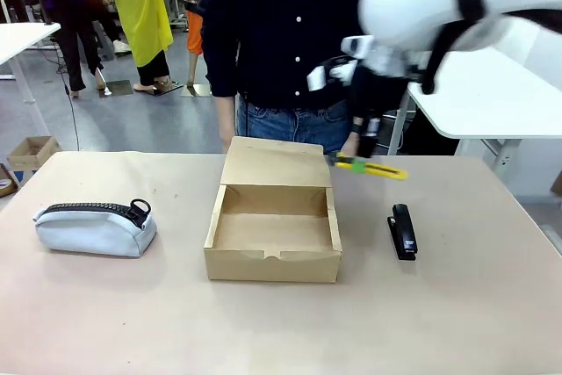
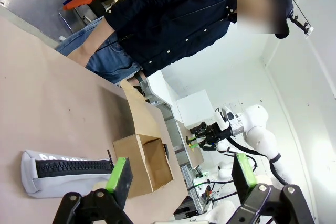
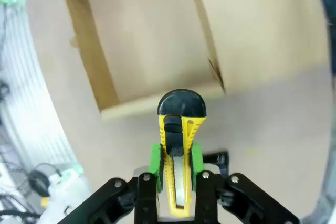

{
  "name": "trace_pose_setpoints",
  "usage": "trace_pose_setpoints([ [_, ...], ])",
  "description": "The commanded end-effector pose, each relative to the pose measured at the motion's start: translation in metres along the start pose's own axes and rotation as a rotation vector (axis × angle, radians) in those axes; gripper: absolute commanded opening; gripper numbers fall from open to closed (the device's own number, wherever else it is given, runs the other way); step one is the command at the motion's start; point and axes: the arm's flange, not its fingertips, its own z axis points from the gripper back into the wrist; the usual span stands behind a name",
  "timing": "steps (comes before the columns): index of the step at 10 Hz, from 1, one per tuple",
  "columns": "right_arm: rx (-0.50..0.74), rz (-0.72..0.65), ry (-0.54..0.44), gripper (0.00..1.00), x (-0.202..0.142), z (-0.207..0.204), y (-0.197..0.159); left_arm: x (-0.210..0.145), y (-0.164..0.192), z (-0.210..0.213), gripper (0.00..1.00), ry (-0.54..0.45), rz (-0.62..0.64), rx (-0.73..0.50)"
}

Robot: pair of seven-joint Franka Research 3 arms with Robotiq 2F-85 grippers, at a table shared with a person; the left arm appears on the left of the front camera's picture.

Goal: Pack the item into the box.
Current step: Pick up the item indicated by the person and place it inside the Mailer Box.

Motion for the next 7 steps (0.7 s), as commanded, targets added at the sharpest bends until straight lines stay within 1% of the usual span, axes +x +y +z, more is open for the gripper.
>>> trace_pose_setpoints([
  [1,0.017,0.189,0.051,0.27,0.057,-0.018,-0.016,-0.001,-0.001,0.001,1.00,-0.007,-0.021,-0.017],
  [2,0.069,0.322,0.081,0.27,0.097,-0.039,-0.001,-0.001,-0.001,0.001,1.00,-0.007,-0.021,-0.017],
  [3,0.117,0.391,0.099,0.27,0.124,-0.063,0.012,-0.001,-0.001,0.001,1.00,-0.007,-0.021,-0.017],
  [4,0.125,0.391,0.105,0.27,0.142,-0.081,0.018,-0.001,-0.001,0.001,1.00,-0.007,-0.021,-0.017],
  [5,0.135,0.387,0.115,0.27,0.151,-0.094,0.021,-0.001,-0.001,0.001,1.00,-0.007,-0.021,-0.017],
  [6,0.140,0.370,0.131,0.27,0.149,-0.099,0.021,-0.001,-0.001,0.001,1.00,-0.007,-0.021,-0.017],
  [7,0.136,0.361,0.125,0.27,0.148,-0.097,0.019,-0.001,-0.001,0.001,1.00,-0.007,-0.021,-0.017],
])
